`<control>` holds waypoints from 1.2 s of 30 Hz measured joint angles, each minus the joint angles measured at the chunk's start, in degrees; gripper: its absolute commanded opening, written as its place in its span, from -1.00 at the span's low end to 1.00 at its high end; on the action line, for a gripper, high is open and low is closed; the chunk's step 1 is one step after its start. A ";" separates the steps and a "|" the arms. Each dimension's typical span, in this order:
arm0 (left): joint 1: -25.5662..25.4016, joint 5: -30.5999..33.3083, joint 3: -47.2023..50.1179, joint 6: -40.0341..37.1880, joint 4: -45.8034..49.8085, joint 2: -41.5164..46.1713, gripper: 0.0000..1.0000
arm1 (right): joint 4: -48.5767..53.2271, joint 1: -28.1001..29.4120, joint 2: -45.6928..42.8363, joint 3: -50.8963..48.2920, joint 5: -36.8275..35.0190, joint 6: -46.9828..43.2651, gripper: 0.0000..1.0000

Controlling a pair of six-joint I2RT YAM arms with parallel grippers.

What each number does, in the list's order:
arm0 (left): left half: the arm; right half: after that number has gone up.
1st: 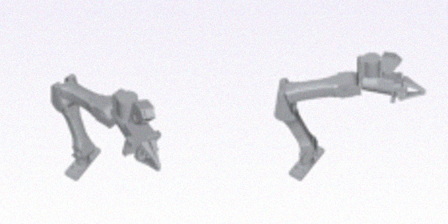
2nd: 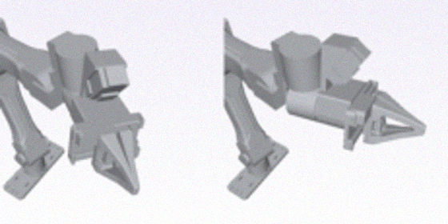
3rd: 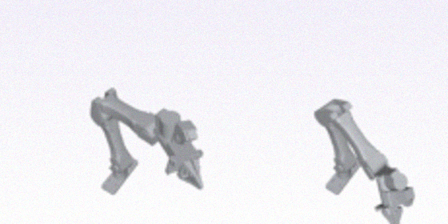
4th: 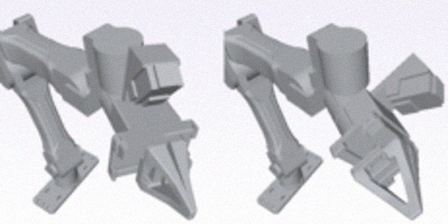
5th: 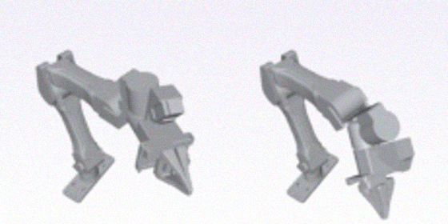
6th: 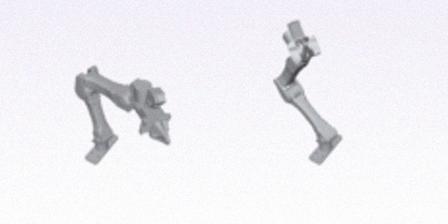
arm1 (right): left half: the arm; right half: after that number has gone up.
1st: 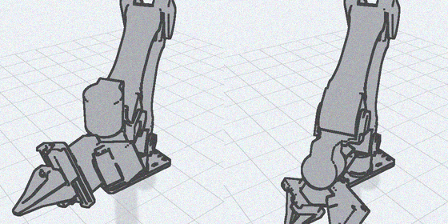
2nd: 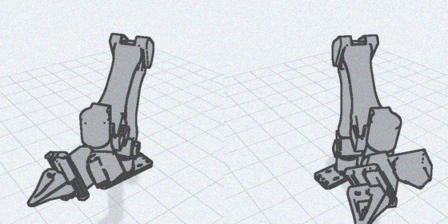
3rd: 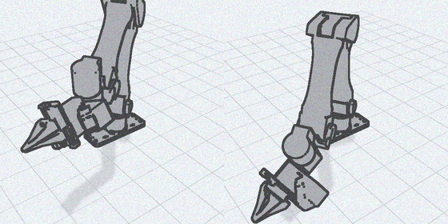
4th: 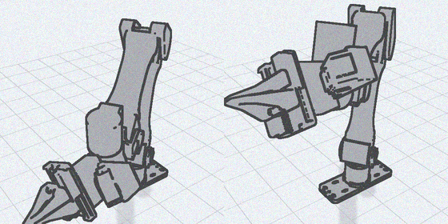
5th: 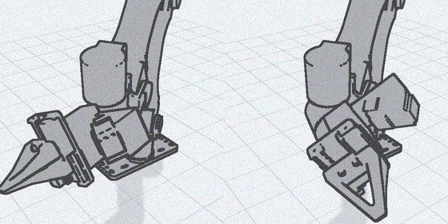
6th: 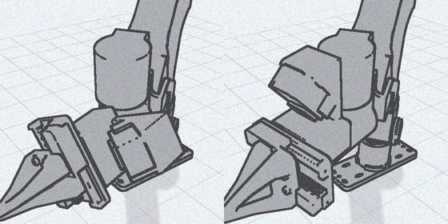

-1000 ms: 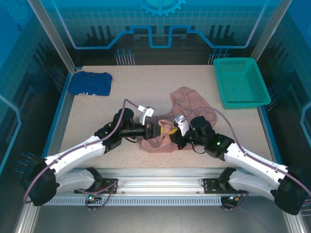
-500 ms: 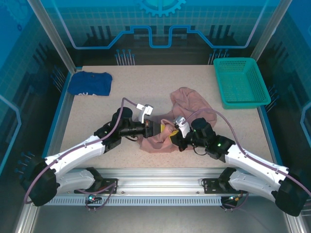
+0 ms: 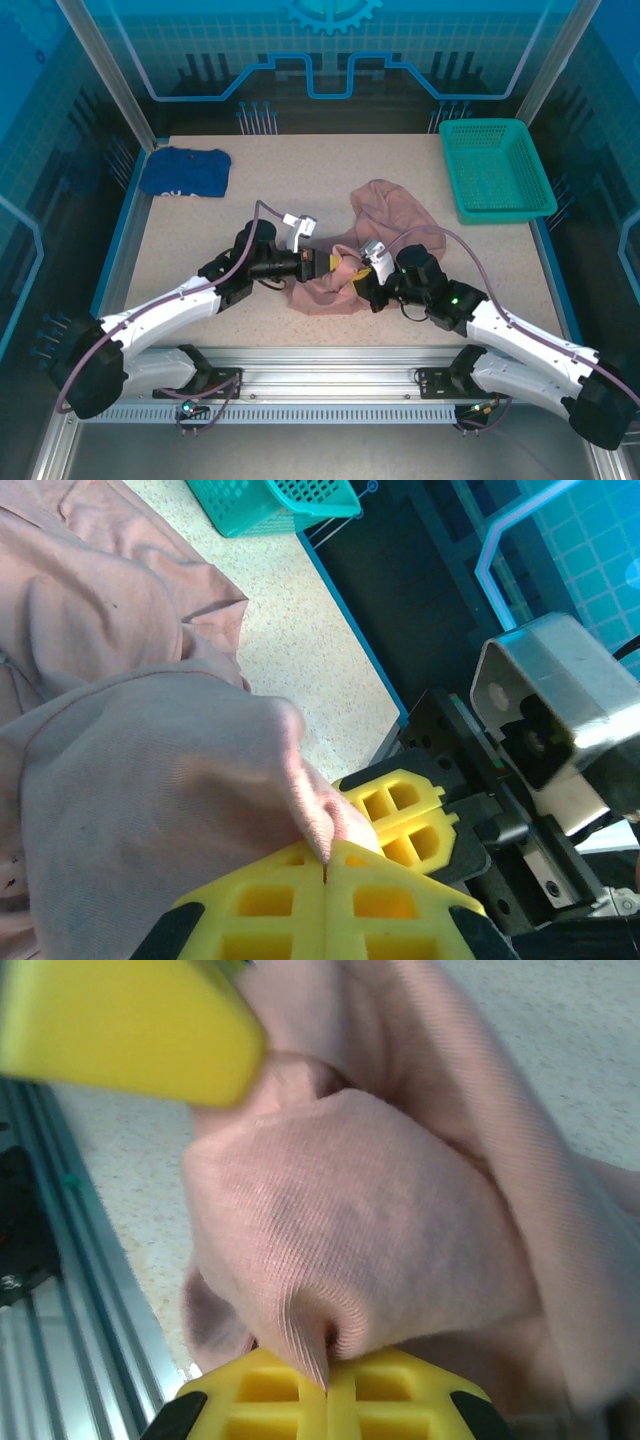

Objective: Fold the inside-out t-shirt
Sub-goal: Adjust the T-shirt at the center of the table.

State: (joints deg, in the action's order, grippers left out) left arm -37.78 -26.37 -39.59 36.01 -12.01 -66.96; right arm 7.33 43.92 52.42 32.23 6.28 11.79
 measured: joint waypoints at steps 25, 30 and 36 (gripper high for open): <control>4.09 -8.66 -7.17 -12.17 18.69 10.82 -1.00 | 19.17 -0.52 3.56 7.52 -18.58 3.45 -0.06; 4.09 -8.63 -7.17 -13.31 19.21 10.71 -1.00 | 14.27 -0.52 -7.87 4.59 -8.79 0.39 0.04; 4.09 -8.63 -7.17 -13.53 19.23 10.67 -1.00 | 9.09 -0.35 -5.29 5.42 -1.88 -1.84 0.08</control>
State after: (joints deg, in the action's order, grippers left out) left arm -33.69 -35.00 -46.76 22.48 7.22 -56.29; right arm 16.43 43.57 47.13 37.65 4.40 9.96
